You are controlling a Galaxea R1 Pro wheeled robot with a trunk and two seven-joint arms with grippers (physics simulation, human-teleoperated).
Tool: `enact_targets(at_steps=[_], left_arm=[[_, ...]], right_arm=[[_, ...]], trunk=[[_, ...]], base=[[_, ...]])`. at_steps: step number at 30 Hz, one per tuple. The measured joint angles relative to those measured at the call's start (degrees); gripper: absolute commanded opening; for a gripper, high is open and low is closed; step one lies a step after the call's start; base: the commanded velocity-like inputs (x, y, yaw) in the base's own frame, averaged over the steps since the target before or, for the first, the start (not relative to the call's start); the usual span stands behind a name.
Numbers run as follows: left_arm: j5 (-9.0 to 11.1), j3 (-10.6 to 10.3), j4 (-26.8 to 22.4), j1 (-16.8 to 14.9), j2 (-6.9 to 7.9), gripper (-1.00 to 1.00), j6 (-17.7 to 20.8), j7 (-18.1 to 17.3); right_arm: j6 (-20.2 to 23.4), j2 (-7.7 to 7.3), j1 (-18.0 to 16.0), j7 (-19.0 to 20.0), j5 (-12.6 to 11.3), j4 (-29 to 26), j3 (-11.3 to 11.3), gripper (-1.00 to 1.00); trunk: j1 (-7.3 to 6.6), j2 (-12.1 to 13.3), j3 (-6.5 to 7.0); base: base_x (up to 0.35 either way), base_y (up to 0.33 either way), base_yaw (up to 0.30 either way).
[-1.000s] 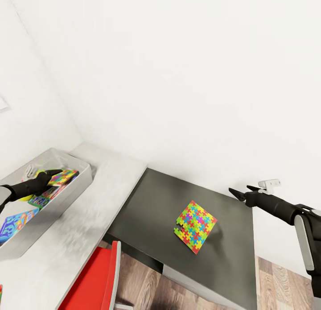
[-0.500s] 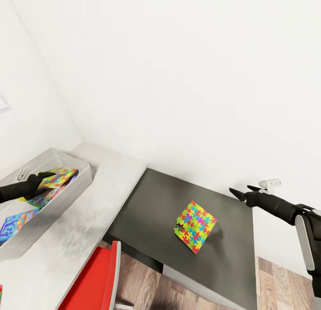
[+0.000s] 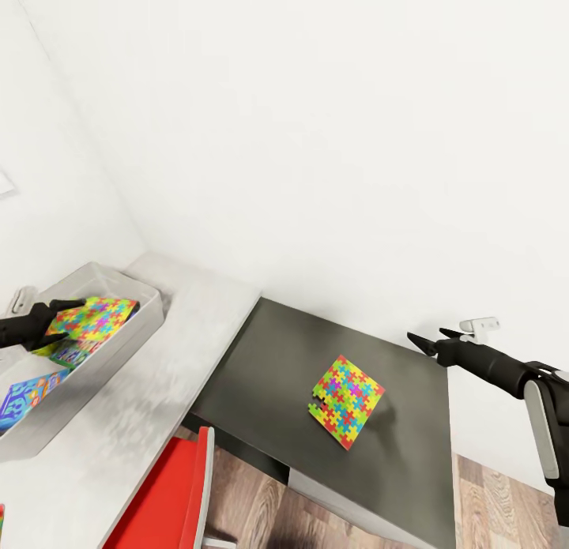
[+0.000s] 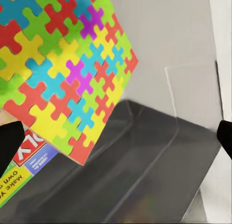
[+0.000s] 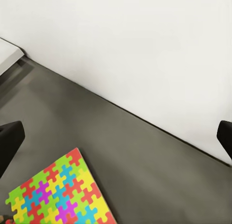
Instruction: Put all the toys in the child's room - the three board games (two on the bed and one on the table), the two jigsaw puzzles on the table, and the tennis ball on the table - inside the toy box on the table in the child's room.
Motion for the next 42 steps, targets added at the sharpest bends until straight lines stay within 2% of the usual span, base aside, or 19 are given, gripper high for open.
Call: enact_targets(at_steps=[4, 7, 11, 13, 14, 16, 19, 22, 23, 26, 27, 30, 31, 34, 35, 38, 39, 40, 42], left_arm=[[0.12, 0.11, -7.58, 0.95, -0.35, 1.0, 3.39, 0.07], [0.29, 0.11, -10.0, 1.29, -0.89, 1.0, 3.98, 0.06], [3.4, -0.26, -11.77, 1.48, -3.18, 1.0, 3.98, 0.03], [5.21, -0.58, -13.53, 1.53, -5.0, 1.0, 3.98, -0.05], [6.18, -0.73, -15.61, 1.63, -6.65, 1.0, 3.98, -0.09], [6.63, -1.21, -18.23, 2.03, -8.54, 1.0, 3.98, -0.14], [8.27, -3.89, -25.88, 3.38, -13.01, 1.0, 3.98, -0.19], [10.39, -5.88, -30.17, 4.48, -15.34, 1.0, 3.97, -0.21], [11.86, -7.09, -32.37, 5.08, -16.69, 1.0, 3.97, -0.22], [13.07, -8.67, -35.12, 5.65, -18.73, 1.0, 3.97, -0.23], [14.11, -10.34, -37.89, 6.0, -20.98, 1.0, 3.97, -0.2], [14.14, -12.17, -39.79, 6.22, -23.38, 1.0, 3.97, -0.18], [14.34, -13.57, -40.78, 6.66, -25.14, 1.0, 3.97, -0.14], [13.99, -15.66, -41.18, 8.02, -27.79, 1.0, 3.96, 0.25], [13.73, -17.42, -40.84, 9.19, -29.89, 1.0, 3.94, 1.52], [13.56, -19.27, -39.0, 11.61, -33.79, 1.0, 3.95, 6.71], [13.57, -19.63, -38.02, 12.48, -34.93, 1.0, 3.96, 9.14], [13.5, -20.16, -36.11, 13.92, -36.65, 1.0, 3.63, 13.93], [13.92, -20.6, -34.32, 15.21, -37.81, 1.0, 1.84, 18.21]], right_arm=[[0.04, 0.04, 0.0, 0.0, 0.0, 0.0, 0.0, 1.0], [0.04, 0.04, 0.0, 0.0, 0.01, 0.0, -0.01, 1.0], [0.02, 0.05, 0.0, 0.0, 0.0, 0.0, -0.01, 1.0], [-0.01, 0.07, 0.0, 0.0, 0.0, 0.0, -0.01, 1.0], [-0.02, 0.07, 0.0, 0.0, 0.0, 0.0, -0.04, 1.0], [-0.01, 0.08, 0.0, 0.0, 0.0, 0.0, -0.09, 1.0], [0.02, 0.08, 0.01, 0.0, 0.0, -0.01, -0.16, 1.0], [0.05, 0.08, 0.01, 0.0, 0.0, -0.01, -0.18, 1.0], [0.06, 0.09, 0.02, 0.0, 0.0, -0.01, -0.19, 1.0], [0.06, 0.13, 0.02, 0.0, 0.0, -0.01, -0.19, 1.0], [0.05, 0.11, 0.02, 0.0, -0.01, -0.02, -0.2, 1.0], [0.07, 0.1, 0.02, 0.0, 0.0, -0.02, -0.2, 1.0], [0.13, 0.09, -0.04, 0.0, 0.0, -0.02, -0.2, 1.0], [0.45, 0.07, -0.27, 0.0, 0.01, -0.02, -0.2, 1.0], [0.91, 0.04, -0.43, 0.0, 0.04, -0.02, -0.23, 1.0], [2.76, 0.01, -0.49, -0.02, 0.06, -0.02, -0.26, 1.0], [3.65, 0.01, -0.46, -0.03, 0.07, -0.02, -0.26, 1.0], [5.57, -0.02, -0.43, -0.04, 0.08, -0.02, -0.27, 1.0], [7.58, 0.0, -0.45, -0.05, 0.07, 0.02, -0.3, 1.0]], trunk=[[0.0, 0.0, 0.0], [0.0, 0.01, 0.0], [0.01, 0.01, 0.0], [0.01, 0.01, 0.0], [0.0, 0.01, 0.0], [0.0, 0.01, 0.0], [0.0, 0.0, 0.0], [0.0, 0.01, 0.0], [0.0, 0.0, 0.0], [0.0, 0.0, 0.0], [0.0, 0.0, 0.0], [0.0, 0.0, 0.0], [0.0, 0.01, -0.01], [0.01, 0.01, -0.01], [0.01, 0.01, -0.01], [0.01, 0.01, -0.01], [0.01, 0.01, -0.01], [0.0, 0.01, -0.02], [0.01, 0.01, -0.01]], base=[[0.0, 0.0, 0.0], [0.0, 0.0, 0.0], [0.0, 0.0, 0.0], [0.0, 0.0, 0.0], [0.0, 0.0, 0.0], [0.0, 0.0, -0.021], [0.0, 0.0, -0.104], [0.0, 0.0, -0.201], [0.0, 0.0, -0.243], [0.0, 0.0, -0.263], [0.0, 0.0, -0.28], [0.0, 0.0, -0.286], [0.0, 0.0, -0.29], [0.0, 0.0, -0.292], [0.0, 0.0, -0.293], [0.0, 0.0, -0.294], [0.0, 0.0, -0.295], [0.0, 0.0, -0.295], [0.0, 0.0, -0.295]])
